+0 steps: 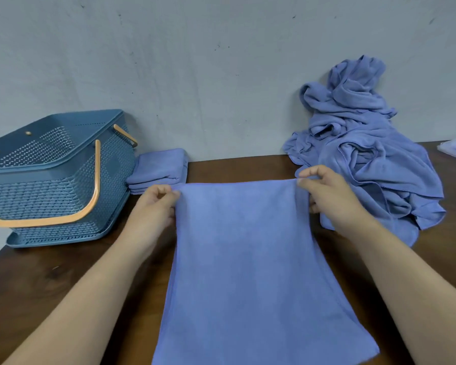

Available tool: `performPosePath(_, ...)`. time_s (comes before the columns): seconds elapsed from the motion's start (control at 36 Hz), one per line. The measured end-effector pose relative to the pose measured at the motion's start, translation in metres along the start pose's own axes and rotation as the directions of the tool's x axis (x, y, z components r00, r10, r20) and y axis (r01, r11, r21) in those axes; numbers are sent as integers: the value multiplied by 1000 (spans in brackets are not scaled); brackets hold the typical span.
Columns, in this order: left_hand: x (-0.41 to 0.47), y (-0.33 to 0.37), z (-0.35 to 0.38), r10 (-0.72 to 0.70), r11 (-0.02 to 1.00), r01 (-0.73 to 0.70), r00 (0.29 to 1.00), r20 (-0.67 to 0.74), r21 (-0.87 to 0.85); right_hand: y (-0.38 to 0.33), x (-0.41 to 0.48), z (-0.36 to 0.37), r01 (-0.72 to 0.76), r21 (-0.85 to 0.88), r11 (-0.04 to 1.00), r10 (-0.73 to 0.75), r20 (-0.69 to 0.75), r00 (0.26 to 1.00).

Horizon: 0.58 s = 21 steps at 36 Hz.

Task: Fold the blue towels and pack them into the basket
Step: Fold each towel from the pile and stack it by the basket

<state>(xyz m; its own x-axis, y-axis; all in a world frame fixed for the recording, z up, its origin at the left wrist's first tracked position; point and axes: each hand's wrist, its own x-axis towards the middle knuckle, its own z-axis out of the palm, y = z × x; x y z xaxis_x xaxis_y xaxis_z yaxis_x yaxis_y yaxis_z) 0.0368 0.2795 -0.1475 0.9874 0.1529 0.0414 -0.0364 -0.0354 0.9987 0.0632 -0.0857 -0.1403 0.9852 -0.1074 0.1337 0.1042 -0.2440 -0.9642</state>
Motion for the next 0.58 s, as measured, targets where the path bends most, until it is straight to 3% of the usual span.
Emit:
performPosePath(0.06,6,-15,5,-86,996,87,995,-44,14,12,6,8,-14,-10,1000,14,-49,999)
performPosePath(0.11,7,-25,3,-96,989,98,995,-23,109,25,6,11,20,-145,989,-18,13,1000)
performPosePath(0.17,6,-24,-1,-73,983,67,997,27,168,32,3,13,60,-278,959,-44,65,997)
performPosePath(0.31,-1,-25,-1,18,916,-66,992,123,395,34,-4,15,116,-405,907,-81,102,991)
performPosePath(0.58,5,-38,-3,80,851,-153,983,163,502,29,-11,9,108,-419,902,-88,67,994)
